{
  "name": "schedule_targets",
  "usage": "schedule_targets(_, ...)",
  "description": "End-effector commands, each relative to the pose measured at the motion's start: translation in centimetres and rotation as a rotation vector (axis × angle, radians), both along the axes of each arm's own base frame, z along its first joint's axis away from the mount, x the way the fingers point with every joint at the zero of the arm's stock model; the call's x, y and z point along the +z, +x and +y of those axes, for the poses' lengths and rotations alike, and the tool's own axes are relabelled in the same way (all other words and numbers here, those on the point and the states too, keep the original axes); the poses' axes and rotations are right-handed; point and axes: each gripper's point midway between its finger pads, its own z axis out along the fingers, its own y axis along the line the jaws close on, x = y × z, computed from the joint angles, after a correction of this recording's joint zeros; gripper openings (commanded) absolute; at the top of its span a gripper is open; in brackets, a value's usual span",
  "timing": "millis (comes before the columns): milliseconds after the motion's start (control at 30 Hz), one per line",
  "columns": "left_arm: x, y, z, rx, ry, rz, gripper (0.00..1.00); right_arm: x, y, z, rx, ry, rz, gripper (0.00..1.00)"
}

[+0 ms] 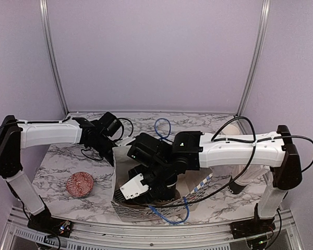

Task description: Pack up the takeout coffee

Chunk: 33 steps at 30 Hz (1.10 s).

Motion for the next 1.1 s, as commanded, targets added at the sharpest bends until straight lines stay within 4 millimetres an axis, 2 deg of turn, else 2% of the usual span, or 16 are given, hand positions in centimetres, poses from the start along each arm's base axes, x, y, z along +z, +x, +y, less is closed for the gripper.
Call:
schedule_targets(0,2.9,2.4,2.5,0.104,-0.024,-0.090,0.63,-0.9,0.4,-1.5,-0.047,-0.006,0.089,0.30)
schedule_targets(100,4.4,3.4,4.1,0.165,-0.042,-0.128,0.63,-1.5,1.2,-2.0,-0.083,0.016,0.142,0.29)
schedule_targets(167,5.5,3.6,4.8,0.187,-0.059,-0.154,0.64,-2.6,1.6,-2.5,-0.098,-0.001,0.158,0.29)
schedule_targets(400,8.7,4.2,6.6,0.232,-0.071,-0.227,0.64,-4.4,1.1,-3.3,-0.113,-0.034,0.195,0.29)
schedule_targets(700,15.7,3.5,7.7,0.275,-0.155,-0.347,0.66,-6.6,0.1,-4.7,-0.130,-0.065,0.244,0.31)
schedule_targets(767,17.4,2.9,7.8,0.275,-0.194,-0.373,0.67,-5.7,0.1,-4.4,-0.125,-0.045,0.246,0.33)
schedule_targets(933,21.0,0.9,7.6,0.234,-0.295,-0.417,0.69,-1.4,0.1,-2.8,-0.113,0.031,0.258,0.42)
schedule_targets(1067,22.9,-1.0,7.0,0.170,-0.349,-0.452,0.72,-1.0,0.0,-2.7,-0.114,0.025,0.272,0.55)
